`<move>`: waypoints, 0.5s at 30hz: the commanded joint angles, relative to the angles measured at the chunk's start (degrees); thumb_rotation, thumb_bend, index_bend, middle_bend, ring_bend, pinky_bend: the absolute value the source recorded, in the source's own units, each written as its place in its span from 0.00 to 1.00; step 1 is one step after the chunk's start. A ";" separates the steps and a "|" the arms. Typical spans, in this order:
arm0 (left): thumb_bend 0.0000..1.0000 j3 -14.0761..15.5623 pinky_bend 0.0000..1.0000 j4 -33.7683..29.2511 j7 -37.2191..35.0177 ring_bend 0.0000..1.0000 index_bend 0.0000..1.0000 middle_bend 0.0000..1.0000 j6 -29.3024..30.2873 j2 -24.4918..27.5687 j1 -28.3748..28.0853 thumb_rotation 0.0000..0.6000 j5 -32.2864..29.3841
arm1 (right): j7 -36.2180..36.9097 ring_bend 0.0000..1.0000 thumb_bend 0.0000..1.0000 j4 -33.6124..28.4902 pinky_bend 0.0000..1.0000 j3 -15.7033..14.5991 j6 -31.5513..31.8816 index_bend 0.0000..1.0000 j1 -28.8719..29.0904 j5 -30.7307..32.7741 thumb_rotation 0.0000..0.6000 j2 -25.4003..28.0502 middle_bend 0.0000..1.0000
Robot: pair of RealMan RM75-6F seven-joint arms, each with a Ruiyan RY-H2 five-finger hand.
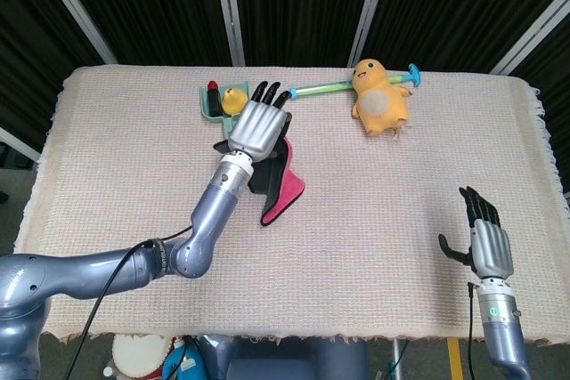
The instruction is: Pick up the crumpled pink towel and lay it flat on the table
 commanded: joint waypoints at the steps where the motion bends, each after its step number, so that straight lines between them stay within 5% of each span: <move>1: 0.48 -2.91 0.01 1.88 2.86 0.00 0.68 0.14 1.29 -0.73 -5.11 1.00 -10.50 | -0.16 0.00 0.38 -0.13 0.00 0.63 -1.00 0.00 0.81 1.14 1.00 -0.19 0.00; 7: 0.49 -6.85 0.02 4.56 5.57 0.00 0.69 0.14 5.20 -1.99 -11.25 1.00 -22.16 | -0.42 0.00 0.38 -0.22 0.00 1.61 -2.46 0.00 2.28 2.67 1.00 -0.57 0.00; 15: 0.50 -8.19 0.02 8.27 9.71 0.00 0.71 0.14 8.57 -2.82 -18.34 1.00 -26.54 | -0.11 0.00 0.38 0.10 0.00 2.86 -4.54 0.00 4.14 4.71 1.00 -0.75 0.00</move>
